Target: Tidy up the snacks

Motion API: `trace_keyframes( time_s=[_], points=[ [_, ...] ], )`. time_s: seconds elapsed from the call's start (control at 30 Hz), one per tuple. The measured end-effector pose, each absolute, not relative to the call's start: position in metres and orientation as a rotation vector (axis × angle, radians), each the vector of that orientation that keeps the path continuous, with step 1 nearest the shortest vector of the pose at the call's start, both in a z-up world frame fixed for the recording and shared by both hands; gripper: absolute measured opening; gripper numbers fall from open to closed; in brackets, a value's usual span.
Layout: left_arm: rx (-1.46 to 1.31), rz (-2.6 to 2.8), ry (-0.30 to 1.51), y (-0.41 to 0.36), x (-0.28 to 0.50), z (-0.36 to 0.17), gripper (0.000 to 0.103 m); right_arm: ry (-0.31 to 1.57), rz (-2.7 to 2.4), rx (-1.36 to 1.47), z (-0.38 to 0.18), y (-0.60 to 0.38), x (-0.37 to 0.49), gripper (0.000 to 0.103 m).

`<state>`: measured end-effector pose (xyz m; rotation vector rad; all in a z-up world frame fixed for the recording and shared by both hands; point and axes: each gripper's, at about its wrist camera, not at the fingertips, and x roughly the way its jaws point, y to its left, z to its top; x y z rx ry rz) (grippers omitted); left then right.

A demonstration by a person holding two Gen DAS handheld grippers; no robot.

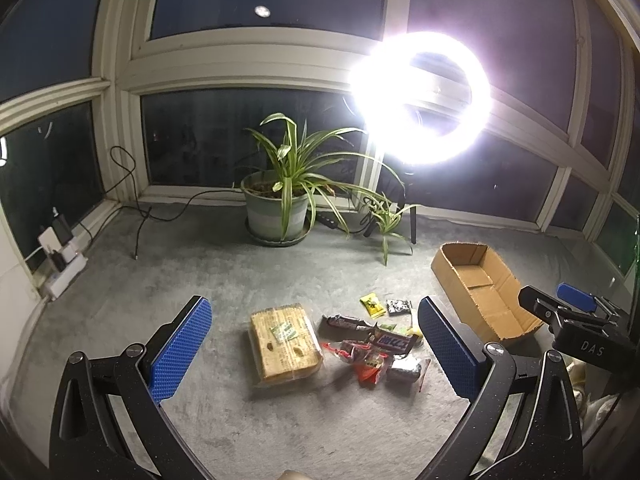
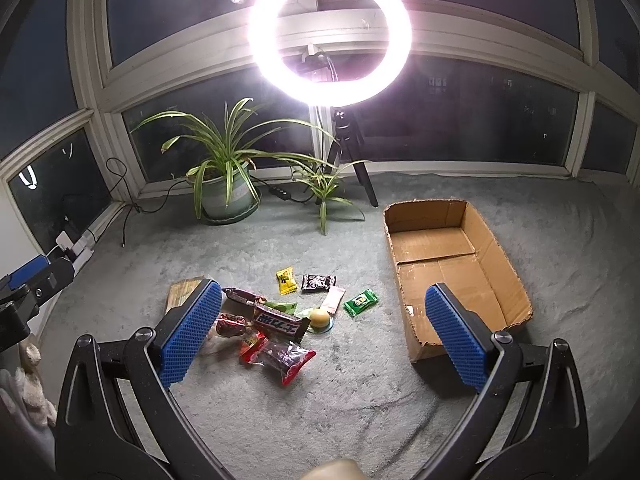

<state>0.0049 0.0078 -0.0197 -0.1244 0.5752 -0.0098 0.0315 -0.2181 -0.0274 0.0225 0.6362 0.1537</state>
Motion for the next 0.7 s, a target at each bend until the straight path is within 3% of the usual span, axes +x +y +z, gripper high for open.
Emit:
trace_keyframes(
  time_s=[0.6,0.7],
  points=[
    [-0.28,0.009,0.721,0.066,0.017,-0.08,0.101,0.799,0.315,0.1,-0.071,-0.196,0.063,0.103],
    [-0.294,0.011,0.752,0.07,0.02,-0.091,0.096,0.832,0.352,0.1,-0.079,-0.185,0.074,0.093]
  ],
)
